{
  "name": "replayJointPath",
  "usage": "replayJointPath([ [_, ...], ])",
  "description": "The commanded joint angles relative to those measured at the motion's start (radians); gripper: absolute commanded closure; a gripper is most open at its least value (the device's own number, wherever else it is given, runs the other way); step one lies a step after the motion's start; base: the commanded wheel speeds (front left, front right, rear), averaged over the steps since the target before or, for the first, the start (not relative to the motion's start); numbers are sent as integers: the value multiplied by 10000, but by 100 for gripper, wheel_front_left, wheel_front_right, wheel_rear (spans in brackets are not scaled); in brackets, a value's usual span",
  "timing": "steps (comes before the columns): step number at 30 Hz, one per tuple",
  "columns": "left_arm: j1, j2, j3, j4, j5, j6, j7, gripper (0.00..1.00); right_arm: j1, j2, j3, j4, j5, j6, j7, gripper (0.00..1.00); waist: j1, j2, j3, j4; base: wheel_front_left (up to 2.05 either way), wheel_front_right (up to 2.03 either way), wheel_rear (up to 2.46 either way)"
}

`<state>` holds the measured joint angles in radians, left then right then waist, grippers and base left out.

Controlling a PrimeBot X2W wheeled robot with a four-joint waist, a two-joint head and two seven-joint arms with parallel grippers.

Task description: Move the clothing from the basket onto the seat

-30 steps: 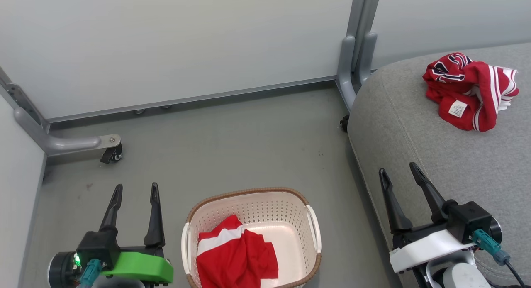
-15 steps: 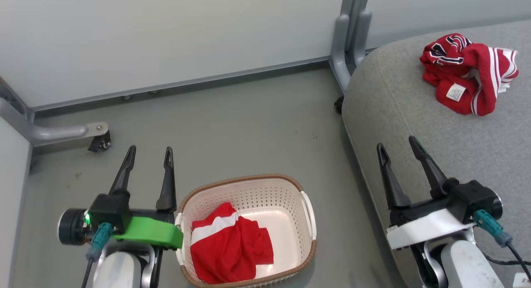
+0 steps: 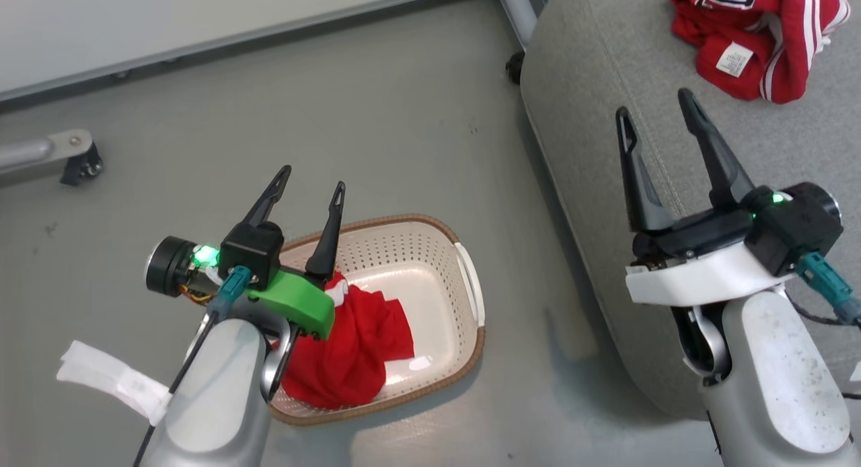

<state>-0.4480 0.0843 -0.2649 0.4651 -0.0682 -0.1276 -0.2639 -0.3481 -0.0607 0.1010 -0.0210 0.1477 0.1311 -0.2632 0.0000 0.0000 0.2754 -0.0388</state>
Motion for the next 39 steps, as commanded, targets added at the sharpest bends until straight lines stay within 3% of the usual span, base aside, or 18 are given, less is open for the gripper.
replayJointPath([
  [1, -422, 162, -124, 296, 26, -24, -7, 0, -358, -33, 14, -130, -21, -7, -22, 0, 0, 0, 1345, -759, 0, 0, 0],
  [13, -2615, 713, -1567, 3484, -31, -33, -8, 0, -2080, 26, 266, -688, 39, -7, -22, 0, 0, 0, 3744, -1337, 0, 0, 0],
  [25, -4272, 1290, -2510, 6450, 192, -35, -3, 0, -2837, 86, 624, -1064, 106, -7, -22, 0, 0, 0, 5345, -1819, 0, 0, 0],
  [33, -5327, 1701, -3111, 7660, 619, -34, 282, 0, -3107, 97, 731, -1449, 96, -7, -22, 0, 0, 0, 6289, -1966, 0, 0, 0],
  [39, -5825, 1970, -3485, 8016, 924, 85, 1104, 0, -3222, 95, 780, -1695, 76, -7, -22, 0, 0, 0, 6806, -1977, 0, 0, 0],
])
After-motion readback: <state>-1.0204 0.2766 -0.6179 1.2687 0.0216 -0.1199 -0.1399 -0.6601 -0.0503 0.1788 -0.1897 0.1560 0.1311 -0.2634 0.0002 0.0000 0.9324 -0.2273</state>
